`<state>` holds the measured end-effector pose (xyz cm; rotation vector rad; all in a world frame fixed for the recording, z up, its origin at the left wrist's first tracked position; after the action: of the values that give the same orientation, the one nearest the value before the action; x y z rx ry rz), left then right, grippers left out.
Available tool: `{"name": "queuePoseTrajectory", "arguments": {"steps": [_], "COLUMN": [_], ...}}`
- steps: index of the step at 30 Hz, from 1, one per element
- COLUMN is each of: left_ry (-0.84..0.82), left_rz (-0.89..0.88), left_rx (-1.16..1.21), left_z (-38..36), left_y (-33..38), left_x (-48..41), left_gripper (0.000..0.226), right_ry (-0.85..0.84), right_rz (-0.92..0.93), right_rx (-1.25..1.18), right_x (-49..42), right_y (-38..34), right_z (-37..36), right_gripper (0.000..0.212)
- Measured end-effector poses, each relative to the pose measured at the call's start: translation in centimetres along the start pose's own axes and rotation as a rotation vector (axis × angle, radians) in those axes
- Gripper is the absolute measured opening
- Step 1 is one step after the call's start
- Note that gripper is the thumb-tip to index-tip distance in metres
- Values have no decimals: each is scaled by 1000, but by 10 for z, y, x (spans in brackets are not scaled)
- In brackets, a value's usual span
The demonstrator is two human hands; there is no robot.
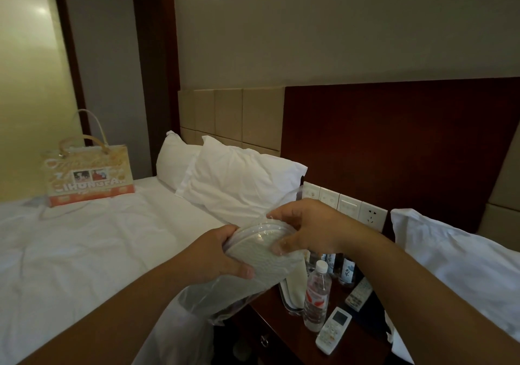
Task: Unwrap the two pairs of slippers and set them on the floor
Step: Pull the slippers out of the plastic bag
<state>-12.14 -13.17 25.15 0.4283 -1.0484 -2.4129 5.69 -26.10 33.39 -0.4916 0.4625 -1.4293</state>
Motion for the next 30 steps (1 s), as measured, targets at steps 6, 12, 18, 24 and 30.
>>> {"name": "queuePoseTrajectory", "arguments": {"steps": [6, 12, 18, 24, 30], "left_ry": [-26, -6, -64, -108, -1], "left_rz": [-8, 10, 106, 66, -89], "left_rx": [-34, -27, -13, 94, 320], "left_z": [-1, 3, 1, 0, 12], "left_y": [5, -4, -31, -19, 28], "left_x": [0, 3, 11, 15, 2], "left_gripper": [65, 65, 61, 78, 90], "right_ry": [-33, 110, 205, 311, 307], "right_rz": [-17, 25, 92, 203, 240], "right_rx": [84, -41, -253, -590, -632], "right_x": [-4, 4, 12, 12, 8], "right_y": [1, 5, 10, 14, 5], "right_z": [-5, 20, 39, 38, 33], "right_gripper": [38, 33, 40, 47, 48]}}
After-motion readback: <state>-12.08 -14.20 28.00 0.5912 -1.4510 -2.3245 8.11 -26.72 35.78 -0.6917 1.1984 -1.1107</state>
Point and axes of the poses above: each hand's wrist, its own x-axis away from the middle knuckle, its own z-axis out of the back of the hand, y = z × x, the point moved 3 cm from there along -x, towards the middle knuckle, and after that the axes turned 9 degrees about -y, right-handed, at the moved point
